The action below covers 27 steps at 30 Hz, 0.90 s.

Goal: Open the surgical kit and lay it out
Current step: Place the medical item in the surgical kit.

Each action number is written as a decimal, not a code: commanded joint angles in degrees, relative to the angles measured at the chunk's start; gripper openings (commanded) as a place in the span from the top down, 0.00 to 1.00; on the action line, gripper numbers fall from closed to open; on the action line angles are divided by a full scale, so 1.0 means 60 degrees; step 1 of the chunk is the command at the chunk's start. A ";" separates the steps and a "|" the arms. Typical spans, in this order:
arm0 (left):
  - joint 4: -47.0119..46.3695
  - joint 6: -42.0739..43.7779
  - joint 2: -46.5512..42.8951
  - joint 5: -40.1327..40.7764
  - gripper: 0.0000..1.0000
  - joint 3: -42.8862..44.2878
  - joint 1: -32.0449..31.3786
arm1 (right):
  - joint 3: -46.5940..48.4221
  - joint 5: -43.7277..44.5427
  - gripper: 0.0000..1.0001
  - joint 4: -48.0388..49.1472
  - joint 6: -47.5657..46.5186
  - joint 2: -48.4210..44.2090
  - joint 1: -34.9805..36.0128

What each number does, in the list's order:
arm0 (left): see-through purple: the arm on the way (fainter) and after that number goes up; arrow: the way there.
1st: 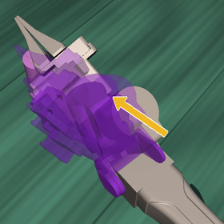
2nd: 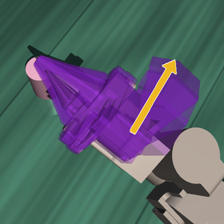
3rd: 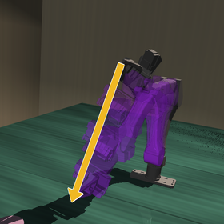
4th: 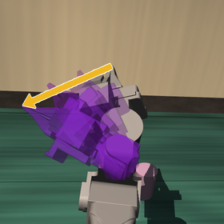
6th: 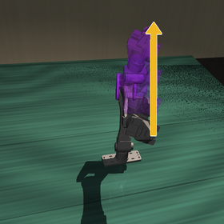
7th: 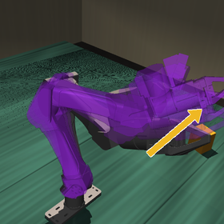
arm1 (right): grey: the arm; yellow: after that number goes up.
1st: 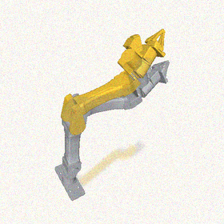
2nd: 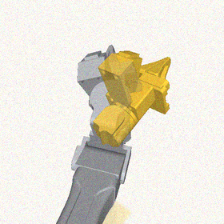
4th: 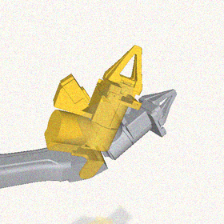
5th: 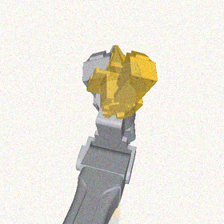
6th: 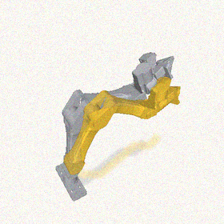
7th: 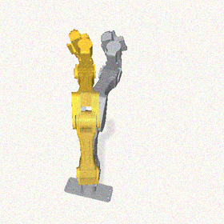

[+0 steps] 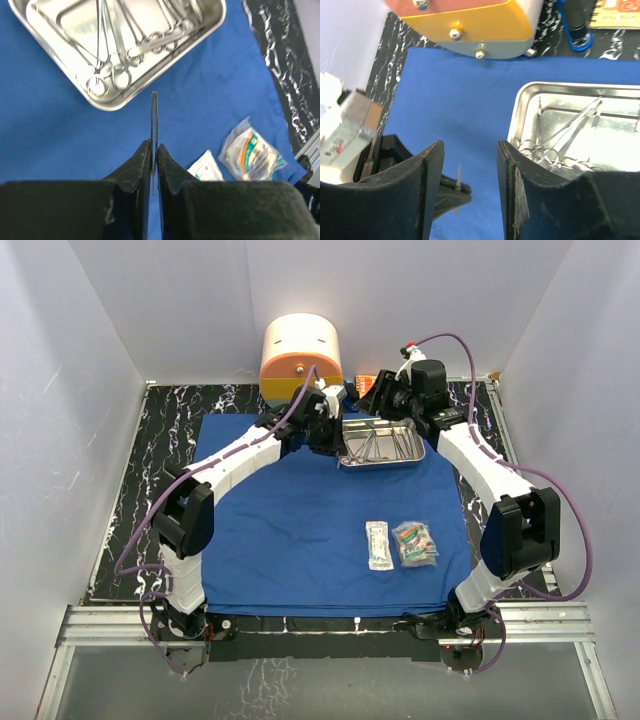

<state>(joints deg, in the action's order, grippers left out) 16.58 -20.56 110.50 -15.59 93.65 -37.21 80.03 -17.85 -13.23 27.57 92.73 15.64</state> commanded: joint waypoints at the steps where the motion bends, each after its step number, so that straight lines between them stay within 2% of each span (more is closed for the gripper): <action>1: -0.0082 0.0024 -0.1113 0.0033 1.00 -0.0960 -0.0157 | 0.0347 0.0304 0.55 0.0226 -0.0608 -0.0504 -0.0426; 5: 0.0198 -0.0240 -0.1504 0.0242 1.00 -0.1939 -0.0873 | 0.0136 0.0301 0.54 0.0308 -0.1111 -0.0620 -0.0947; 13: 0.0530 -0.3175 -0.1484 0.0302 1.00 -0.3094 -0.1533 | -0.1042 0.0838 0.55 0.0577 -0.2816 -0.1423 -0.1880; 21: 0.1525 -0.4715 -0.0946 0.1660 1.00 -0.2851 -0.2979 | -0.2300 0.0411 0.57 0.1087 -0.3107 -0.2303 -0.2897; 24: 0.1813 -0.5309 -0.0636 0.2137 1.00 -0.2737 -0.3167 | -0.2465 0.0396 0.57 0.1122 -0.3211 -0.2402 -0.2957; 27: 0.1709 -0.5739 -0.0406 0.2045 1.00 -0.3021 -0.3331 | -0.2456 0.0386 0.57 0.1160 -0.3209 -0.2300 -0.2958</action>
<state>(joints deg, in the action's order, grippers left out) 23.81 -49.12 106.50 -6.04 75.42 -56.75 65.17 -14.90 -10.70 9.78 80.31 -2.24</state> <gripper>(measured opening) 0.054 0.427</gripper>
